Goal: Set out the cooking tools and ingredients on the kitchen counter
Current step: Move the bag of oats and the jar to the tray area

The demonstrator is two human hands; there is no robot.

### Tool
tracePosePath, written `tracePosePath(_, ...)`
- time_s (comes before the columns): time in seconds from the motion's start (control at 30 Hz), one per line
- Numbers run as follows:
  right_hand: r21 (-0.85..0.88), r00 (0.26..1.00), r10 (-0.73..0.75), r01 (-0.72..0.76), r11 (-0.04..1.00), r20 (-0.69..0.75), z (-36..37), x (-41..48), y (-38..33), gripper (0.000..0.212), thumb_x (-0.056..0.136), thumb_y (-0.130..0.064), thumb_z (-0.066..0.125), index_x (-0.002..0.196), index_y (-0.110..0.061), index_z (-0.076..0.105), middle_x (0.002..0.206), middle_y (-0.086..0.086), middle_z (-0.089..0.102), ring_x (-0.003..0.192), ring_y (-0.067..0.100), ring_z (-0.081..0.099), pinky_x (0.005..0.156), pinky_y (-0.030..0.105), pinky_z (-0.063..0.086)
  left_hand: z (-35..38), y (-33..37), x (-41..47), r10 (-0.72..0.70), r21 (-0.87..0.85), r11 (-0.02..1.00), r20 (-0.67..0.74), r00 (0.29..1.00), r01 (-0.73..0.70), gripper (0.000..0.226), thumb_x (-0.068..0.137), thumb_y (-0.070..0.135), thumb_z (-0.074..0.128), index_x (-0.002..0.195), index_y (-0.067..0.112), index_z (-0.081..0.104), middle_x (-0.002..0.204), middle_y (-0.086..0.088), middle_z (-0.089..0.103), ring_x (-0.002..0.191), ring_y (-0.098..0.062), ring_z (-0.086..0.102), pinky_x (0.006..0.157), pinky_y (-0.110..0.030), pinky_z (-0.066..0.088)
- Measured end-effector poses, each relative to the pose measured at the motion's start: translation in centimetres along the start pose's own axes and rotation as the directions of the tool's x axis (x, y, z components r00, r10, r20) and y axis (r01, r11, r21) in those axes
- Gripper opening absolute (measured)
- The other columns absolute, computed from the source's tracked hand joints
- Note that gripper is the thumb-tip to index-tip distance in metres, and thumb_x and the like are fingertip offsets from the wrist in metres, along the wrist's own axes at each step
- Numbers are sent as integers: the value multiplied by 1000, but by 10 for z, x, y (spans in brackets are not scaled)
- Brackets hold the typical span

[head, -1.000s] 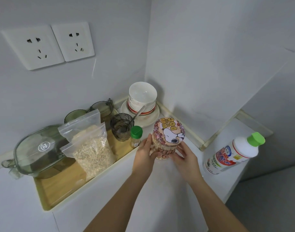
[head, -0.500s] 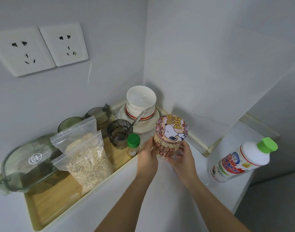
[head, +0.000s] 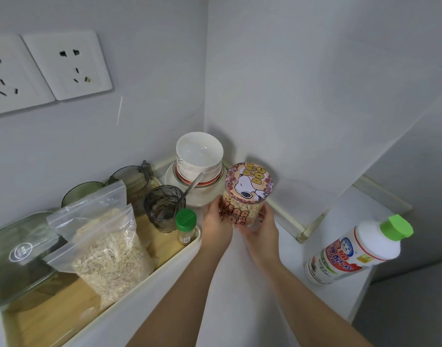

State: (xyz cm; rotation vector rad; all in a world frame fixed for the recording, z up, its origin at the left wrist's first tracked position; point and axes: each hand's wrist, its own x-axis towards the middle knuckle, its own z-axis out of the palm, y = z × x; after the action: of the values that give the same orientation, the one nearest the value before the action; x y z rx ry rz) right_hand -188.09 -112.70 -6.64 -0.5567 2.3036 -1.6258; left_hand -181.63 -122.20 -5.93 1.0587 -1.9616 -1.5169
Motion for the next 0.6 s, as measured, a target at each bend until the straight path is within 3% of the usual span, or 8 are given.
tracePosePath(0.13, -16, 1000, 17, -17, 1000, -3, 0, 6, 4, 69, 62, -7, 81, 118, -34, 49, 110, -22, 62, 97, -13, 56, 75, 7, 42, 3, 7, 2, 10, 52, 999, 19, 1000, -11, 59, 82, -9, 47, 138, 8, 46, 130, -14, 48, 122, -25, 47, 90, -11, 28)
tracePosePath(0.23, -33, 1000, 6, -7, 999, -16, 1, 9, 6, 66, 60, -7, 80, 116, -30, 53, 112, -14, 64, 99, -6, 58, 80, 18, 47, 5, 8, 3, 15, 103, 994, 51, 999, -20, 54, 80, -6, 47, 133, 7, 48, 121, -15, 51, 114, -29, 49, 79, -16, 30)
tracePosePath(0.3, -55, 999, -4, 2, 998, -33, 2, 10, 6, 65, 58, -18, 80, 115, -31, 53, 114, -11, 62, 105, 3, 58, 85, 27, 50, 4, 12, 4, -5, 121, 993, 77, 997, -4, 47, 79, -6, 47, 126, 3, 49, 116, -16, 51, 110, -32, 50, 74, -20, 30)
tracePosePath(0.4, -65, 998, 50, -52, 997, -29, 2, -1, 12, 72, 66, -34, 77, 132, -30, 47, 130, -12, 55, 121, 9, 51, 99, 30, 45, 2, 26, -4, -37, 171, 985, 91, 995, 21, 52, 85, -1, 48, 136, 1, 37, 132, -17, 46, 124, -34, 43, 85, -26, 33)
tracePosePath(0.5, 56, 975, 164, -157, 986, -152, -9, -43, 13, 58, 83, -17, 73, 135, -16, 48, 130, -9, 53, 123, 11, 50, 102, 22, 37, -7, 46, -25, 160, 206, 964, 50, 986, -167, 76, 89, 5, 51, 153, 9, 10, 159, -7, 12, 143, -24, 24, 106, -24, 28)
tracePosePath(0.6, 217, 906, 265, -200, 955, -331, -26, -90, 17, 28, 86, -5, 67, 112, -14, 61, 113, 2, 64, 106, 16, 60, 93, 23, 44, -15, 57, -25, 420, 468, 765, 156, 894, -441, 79, 88, 8, 50, 153, 17, 7, 161, -1, -3, 148, -20, 6, 115, -33, 25)
